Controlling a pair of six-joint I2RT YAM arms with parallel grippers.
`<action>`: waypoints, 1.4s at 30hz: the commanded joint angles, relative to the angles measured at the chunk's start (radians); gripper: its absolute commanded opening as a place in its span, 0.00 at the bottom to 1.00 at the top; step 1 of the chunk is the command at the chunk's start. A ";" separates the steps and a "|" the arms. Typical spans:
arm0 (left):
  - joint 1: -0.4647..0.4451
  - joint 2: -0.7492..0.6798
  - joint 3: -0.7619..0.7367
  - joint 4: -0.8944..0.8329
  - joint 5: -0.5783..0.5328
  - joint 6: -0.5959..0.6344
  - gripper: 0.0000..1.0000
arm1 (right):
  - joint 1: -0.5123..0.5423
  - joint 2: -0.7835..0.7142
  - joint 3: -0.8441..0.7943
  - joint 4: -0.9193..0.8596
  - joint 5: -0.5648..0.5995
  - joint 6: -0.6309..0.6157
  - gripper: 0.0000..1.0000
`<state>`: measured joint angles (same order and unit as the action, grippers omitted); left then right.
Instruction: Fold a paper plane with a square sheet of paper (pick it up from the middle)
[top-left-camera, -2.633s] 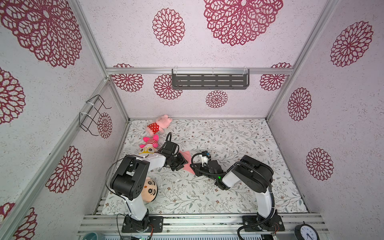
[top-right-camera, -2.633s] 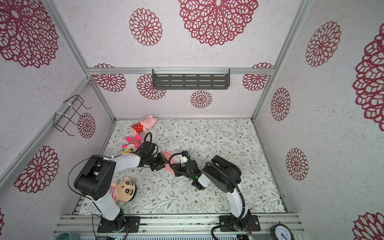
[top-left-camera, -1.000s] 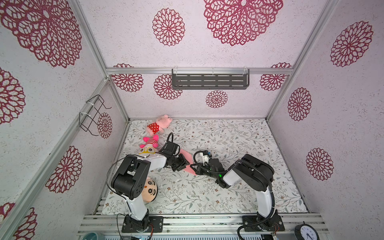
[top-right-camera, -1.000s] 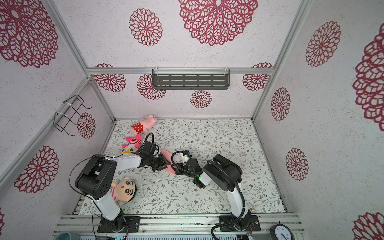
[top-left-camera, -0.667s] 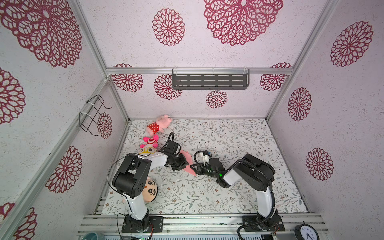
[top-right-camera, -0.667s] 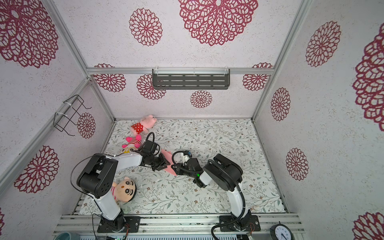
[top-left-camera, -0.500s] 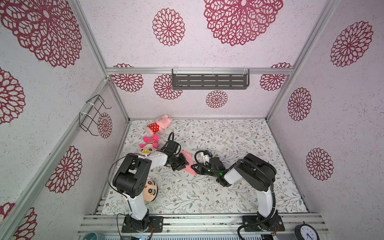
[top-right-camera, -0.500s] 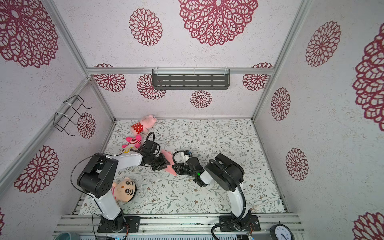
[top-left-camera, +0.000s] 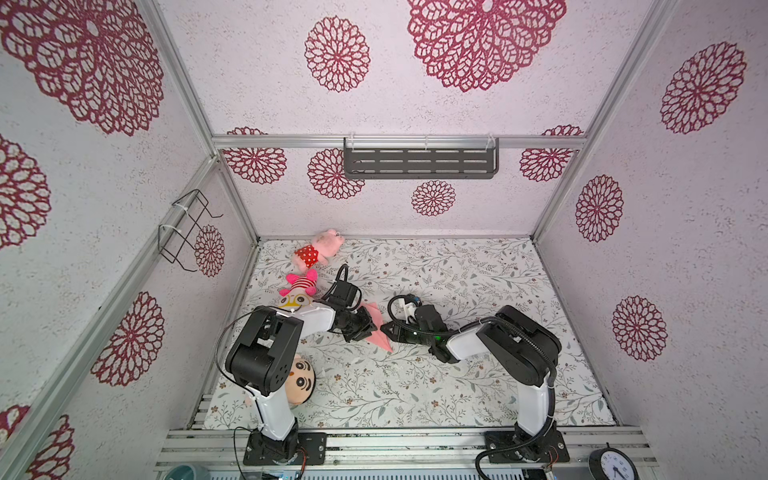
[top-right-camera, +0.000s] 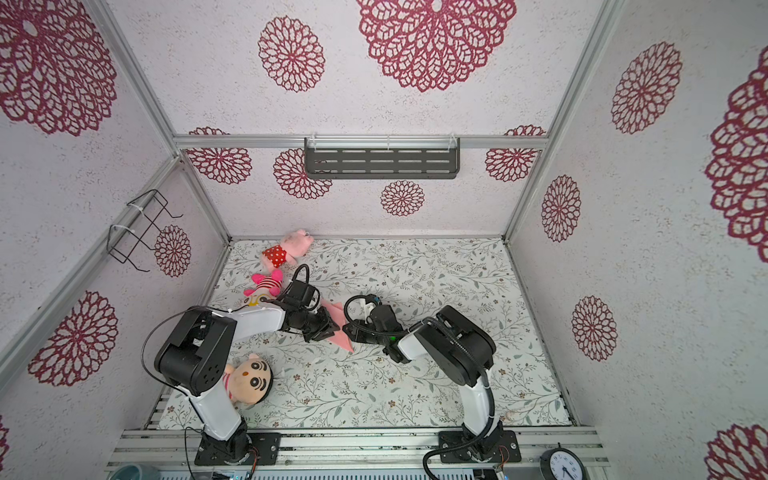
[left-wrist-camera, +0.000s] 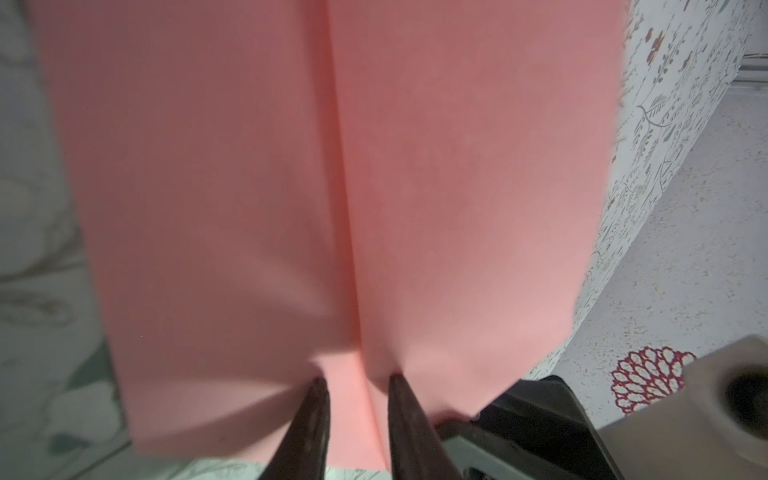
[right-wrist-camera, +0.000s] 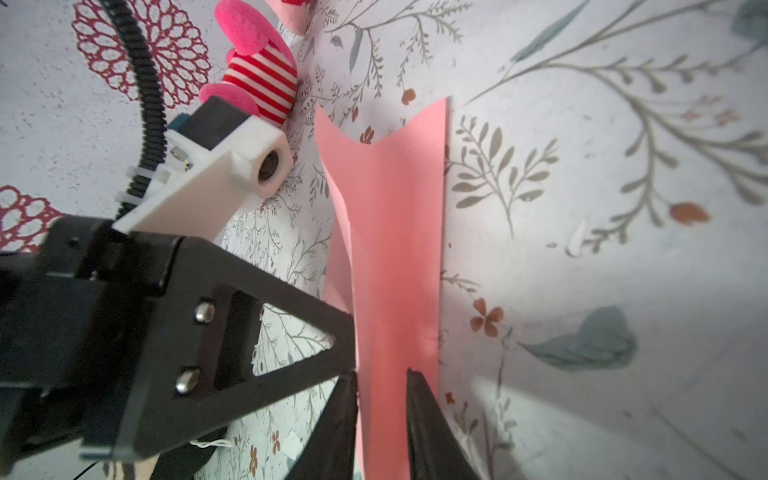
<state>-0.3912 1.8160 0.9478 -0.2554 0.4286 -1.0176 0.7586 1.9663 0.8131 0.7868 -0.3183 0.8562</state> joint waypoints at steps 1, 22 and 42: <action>-0.006 0.042 -0.015 -0.061 -0.056 0.000 0.28 | -0.007 -0.008 0.050 -0.041 -0.007 -0.035 0.24; 0.000 -0.040 -0.043 0.050 0.004 0.012 0.35 | -0.033 0.053 0.080 -0.012 -0.061 0.014 0.06; 0.005 -0.001 -0.038 -0.012 -0.045 0.005 0.13 | -0.035 0.041 0.073 0.023 -0.111 -0.021 0.17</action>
<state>-0.3901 1.7939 0.9180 -0.2481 0.4068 -1.0080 0.7288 2.0193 0.8768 0.7746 -0.4023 0.8574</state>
